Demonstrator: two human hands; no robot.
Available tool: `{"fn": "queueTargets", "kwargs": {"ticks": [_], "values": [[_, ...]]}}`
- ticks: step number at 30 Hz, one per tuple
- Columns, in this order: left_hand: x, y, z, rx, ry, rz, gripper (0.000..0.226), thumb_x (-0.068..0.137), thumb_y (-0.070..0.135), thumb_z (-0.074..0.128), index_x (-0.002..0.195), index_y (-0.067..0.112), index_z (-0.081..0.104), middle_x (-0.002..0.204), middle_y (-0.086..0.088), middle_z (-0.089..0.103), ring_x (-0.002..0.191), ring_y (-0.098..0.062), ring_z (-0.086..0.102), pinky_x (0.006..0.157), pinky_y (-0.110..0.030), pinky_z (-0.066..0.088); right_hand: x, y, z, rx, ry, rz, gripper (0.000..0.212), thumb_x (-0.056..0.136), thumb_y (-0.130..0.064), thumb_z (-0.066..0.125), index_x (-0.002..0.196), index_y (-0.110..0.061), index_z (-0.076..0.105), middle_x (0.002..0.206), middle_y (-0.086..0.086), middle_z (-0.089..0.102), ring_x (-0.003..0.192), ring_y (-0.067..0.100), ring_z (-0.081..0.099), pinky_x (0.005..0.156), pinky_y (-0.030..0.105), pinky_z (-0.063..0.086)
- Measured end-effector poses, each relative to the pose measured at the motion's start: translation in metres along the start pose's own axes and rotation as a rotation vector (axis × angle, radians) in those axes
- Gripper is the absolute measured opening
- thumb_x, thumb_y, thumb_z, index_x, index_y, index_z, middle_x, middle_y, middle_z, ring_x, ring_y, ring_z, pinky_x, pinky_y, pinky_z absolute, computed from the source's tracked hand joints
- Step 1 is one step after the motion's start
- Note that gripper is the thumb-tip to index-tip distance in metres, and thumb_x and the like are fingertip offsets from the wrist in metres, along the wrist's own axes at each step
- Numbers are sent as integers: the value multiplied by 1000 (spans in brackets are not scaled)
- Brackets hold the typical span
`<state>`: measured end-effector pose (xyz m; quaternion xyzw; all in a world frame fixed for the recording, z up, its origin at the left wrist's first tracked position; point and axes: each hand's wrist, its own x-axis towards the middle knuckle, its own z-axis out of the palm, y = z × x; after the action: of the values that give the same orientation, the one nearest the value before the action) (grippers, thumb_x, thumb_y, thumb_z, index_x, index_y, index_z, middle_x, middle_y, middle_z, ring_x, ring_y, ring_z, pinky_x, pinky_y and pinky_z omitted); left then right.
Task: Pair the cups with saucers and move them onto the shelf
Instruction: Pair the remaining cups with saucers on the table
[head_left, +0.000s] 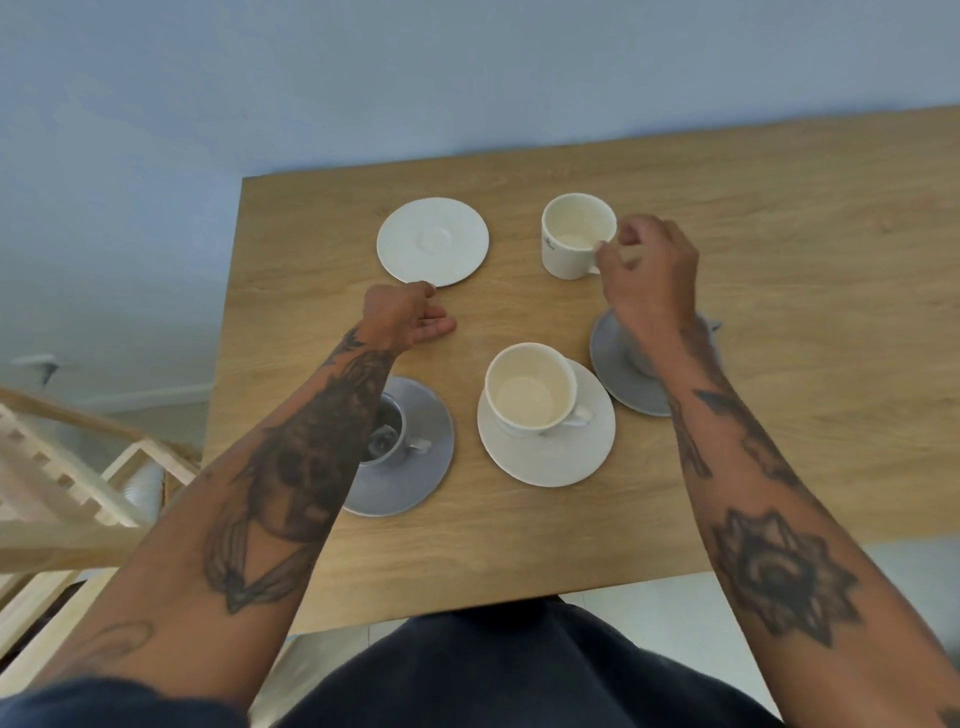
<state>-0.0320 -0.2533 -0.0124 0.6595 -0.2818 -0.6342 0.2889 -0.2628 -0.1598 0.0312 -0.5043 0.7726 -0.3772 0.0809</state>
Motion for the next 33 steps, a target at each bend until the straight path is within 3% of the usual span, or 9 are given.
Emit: {"fn": "queueTargets", "kwargs": {"ticks": [4, 10, 14, 17, 19, 21, 24, 29, 33], "values": [[8, 4, 10, -72, 37, -16, 38, 96, 2, 61, 130, -7, 48, 87, -23, 63, 71, -33, 70, 41, -33, 58, 46, -7, 29, -148, -181, 189, 50, 94, -7, 54, 143, -4, 49, 147, 17, 42, 131, 33, 50, 106, 34, 40], [18, 2, 16, -128, 105, -36, 34, 96, 0, 59, 128, -8, 52, 81, -21, 65, 63, -31, 70, 37, -29, 54, 66, -16, 40, -192, -259, 399, 60, 91, -10, 60, 147, -2, 40, 148, 19, 36, 130, 36, 52, 102, 41, 52], [23, 4, 17, -171, 107, -52, 28, 94, 8, 66, 116, 0, 50, 83, -22, 67, 65, -31, 72, 40, -32, 57, 65, -10, 39, -145, -293, 509, 59, 88, -12, 60, 143, 2, 44, 141, 21, 51, 118, 35, 64, 93, 42, 59], [27, 5, 19, -207, 115, -75, 30, 94, 3, 65, 121, -5, 56, 82, -22, 65, 67, -31, 70, 37, -34, 56, 58, 3, 38, -125, -364, 569, 39, 87, -14, 57, 122, 4, 62, 107, 24, 71, 87, 29, 73, 80, 32, 62], [28, 5, 21, -218, 125, -84, 26, 94, -1, 63, 118, -8, 59, 81, -21, 65, 67, -31, 69, 36, -34, 56, 50, 11, 40, -135, -366, 536, 35, 93, -17, 54, 118, 4, 65, 110, 24, 70, 96, 32, 71, 86, 29, 57], [30, 6, 21, -215, 124, -92, 20, 94, -3, 62, 113, -7, 59, 81, -21, 65, 69, -31, 70, 36, -35, 56, 45, 16, 44, -147, -317, 463, 34, 99, -18, 51, 121, 3, 65, 125, 21, 67, 115, 34, 65, 80, 26, 44], [30, 7, 17, -157, 107, -99, 9, 93, -4, 62, 101, -6, 58, 80, -21, 66, 67, -29, 70, 38, -34, 58, 41, 18, 52, -87, -271, 374, 29, 100, -18, 51, 111, 1, 70, 116, 19, 70, 101, 29, 64, 74, 24, 35], [30, 6, 1, -78, 85, -113, 8, 90, -6, 66, 86, -5, 59, 78, -20, 69, 63, -28, 72, 38, -30, 56, 38, 5, 60, 105, -161, 326, 22, 94, -17, 61, 95, 1, 73, 82, 6, 62, 76, 17, 52, 66, 27, 37], [27, 4, -20, -2, 14, -92, 8, 88, -7, 68, 88, -9, 61, 80, -21, 70, 55, -27, 72, 41, -30, 57, 38, -20, 67, 213, -186, 252, 21, 91, -17, 66, 89, 1, 74, 79, 14, 68, 81, 34, 70, 73, 41, 55]]}}
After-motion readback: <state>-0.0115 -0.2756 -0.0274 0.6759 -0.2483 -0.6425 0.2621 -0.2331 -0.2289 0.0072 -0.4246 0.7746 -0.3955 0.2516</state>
